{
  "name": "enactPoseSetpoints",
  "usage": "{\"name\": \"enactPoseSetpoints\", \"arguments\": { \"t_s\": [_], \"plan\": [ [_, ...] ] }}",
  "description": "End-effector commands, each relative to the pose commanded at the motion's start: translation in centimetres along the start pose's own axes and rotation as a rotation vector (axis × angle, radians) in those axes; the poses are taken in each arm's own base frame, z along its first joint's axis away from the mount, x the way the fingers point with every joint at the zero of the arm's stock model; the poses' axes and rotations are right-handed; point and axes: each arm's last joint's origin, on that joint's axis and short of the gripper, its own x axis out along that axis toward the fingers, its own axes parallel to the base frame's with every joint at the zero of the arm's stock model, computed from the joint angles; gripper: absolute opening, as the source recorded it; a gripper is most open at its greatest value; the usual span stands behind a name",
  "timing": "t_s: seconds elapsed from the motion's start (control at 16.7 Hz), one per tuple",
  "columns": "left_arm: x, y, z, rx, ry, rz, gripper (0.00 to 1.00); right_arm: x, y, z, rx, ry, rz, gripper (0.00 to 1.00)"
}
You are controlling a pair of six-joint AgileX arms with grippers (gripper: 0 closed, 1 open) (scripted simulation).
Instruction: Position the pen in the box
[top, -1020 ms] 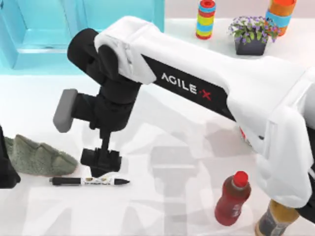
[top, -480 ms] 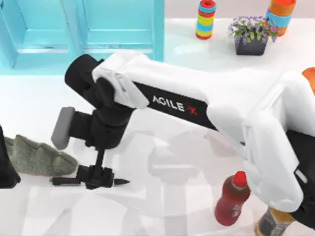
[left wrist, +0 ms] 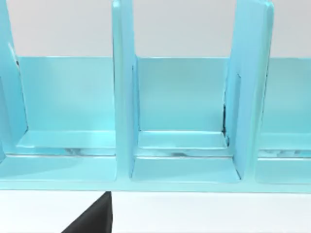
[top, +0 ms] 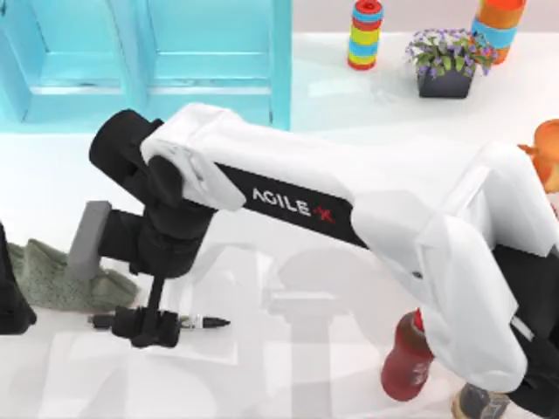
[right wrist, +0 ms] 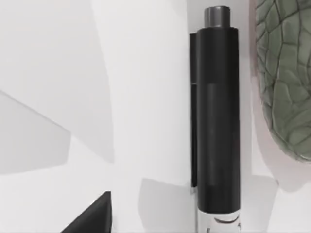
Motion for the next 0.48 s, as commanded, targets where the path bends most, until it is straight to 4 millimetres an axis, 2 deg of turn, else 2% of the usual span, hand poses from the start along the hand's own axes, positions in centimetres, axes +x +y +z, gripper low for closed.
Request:
{"name": "enactPoseSetpoints", "arguments": {
  "t_s": [0.48],
  "plan": [
    [0.0, 0.0, 0.0, 0.0, 0.0, 0.0, 1.0, 0.0, 0.0, 0.0, 0.0, 0.0, 0.0, 0.25]
  ]
}}
